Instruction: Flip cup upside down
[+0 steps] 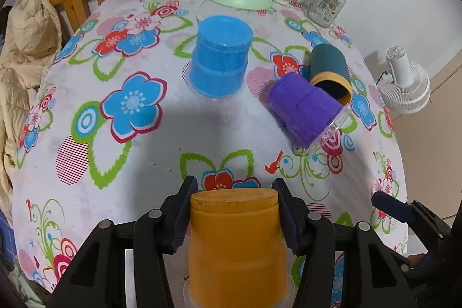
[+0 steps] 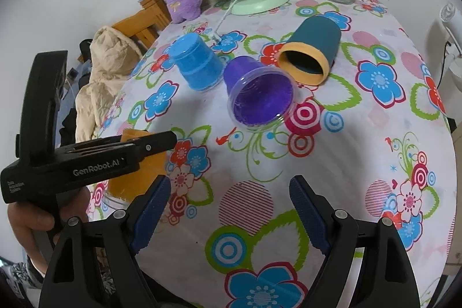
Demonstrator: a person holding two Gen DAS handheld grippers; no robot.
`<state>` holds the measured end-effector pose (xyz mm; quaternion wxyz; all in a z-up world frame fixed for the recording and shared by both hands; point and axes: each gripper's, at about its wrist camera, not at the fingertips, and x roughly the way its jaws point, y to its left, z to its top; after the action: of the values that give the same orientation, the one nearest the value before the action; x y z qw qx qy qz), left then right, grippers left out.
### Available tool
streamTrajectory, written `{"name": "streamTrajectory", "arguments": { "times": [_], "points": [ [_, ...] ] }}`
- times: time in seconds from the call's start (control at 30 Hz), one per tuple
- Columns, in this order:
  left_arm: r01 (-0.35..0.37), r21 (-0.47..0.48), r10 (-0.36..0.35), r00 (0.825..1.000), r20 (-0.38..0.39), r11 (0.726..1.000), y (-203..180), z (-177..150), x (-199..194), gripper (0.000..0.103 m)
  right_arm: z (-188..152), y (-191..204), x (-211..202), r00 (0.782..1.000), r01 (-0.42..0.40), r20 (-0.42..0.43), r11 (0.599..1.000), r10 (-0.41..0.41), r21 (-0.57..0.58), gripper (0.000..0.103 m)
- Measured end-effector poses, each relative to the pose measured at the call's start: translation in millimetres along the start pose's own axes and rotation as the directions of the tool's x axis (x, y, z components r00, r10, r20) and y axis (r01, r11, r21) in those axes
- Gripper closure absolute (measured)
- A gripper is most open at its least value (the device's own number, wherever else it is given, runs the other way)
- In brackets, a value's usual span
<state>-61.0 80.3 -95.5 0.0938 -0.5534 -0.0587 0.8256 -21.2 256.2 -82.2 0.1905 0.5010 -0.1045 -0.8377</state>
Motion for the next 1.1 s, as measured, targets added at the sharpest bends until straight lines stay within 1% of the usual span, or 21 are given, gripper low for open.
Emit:
{"name": "streamTrajectory", "arguments": {
  "times": [0.23, 0.53, 1.1],
  "points": [
    [0.003, 0.005, -0.003, 0.999, 0.038, 1.0, 0.5, 0.9, -13.0, 0.048, -0.6, 6.1, 2.2, 1.0, -0.005, -0.007, 1.0, 0.005, -0.021, 0.017],
    [0.013, 0.009, -0.013, 0.999, 0.05, 1.0, 0.9, 0.5, -19.5, 0.048, -2.3, 7.8, 2.6, 1.0, -0.005, -0.012, 1.0, 0.004, -0.027, 0.017],
    [0.002, 0.017, -0.003, 0.996, 0.088, 1.0, 3.6, 2.2, -29.0, 0.047, -3.4, 9.8, 5.4, 1.0, -0.007, -0.019, 0.999, 0.006, -0.033, 0.017]
  ]
}}
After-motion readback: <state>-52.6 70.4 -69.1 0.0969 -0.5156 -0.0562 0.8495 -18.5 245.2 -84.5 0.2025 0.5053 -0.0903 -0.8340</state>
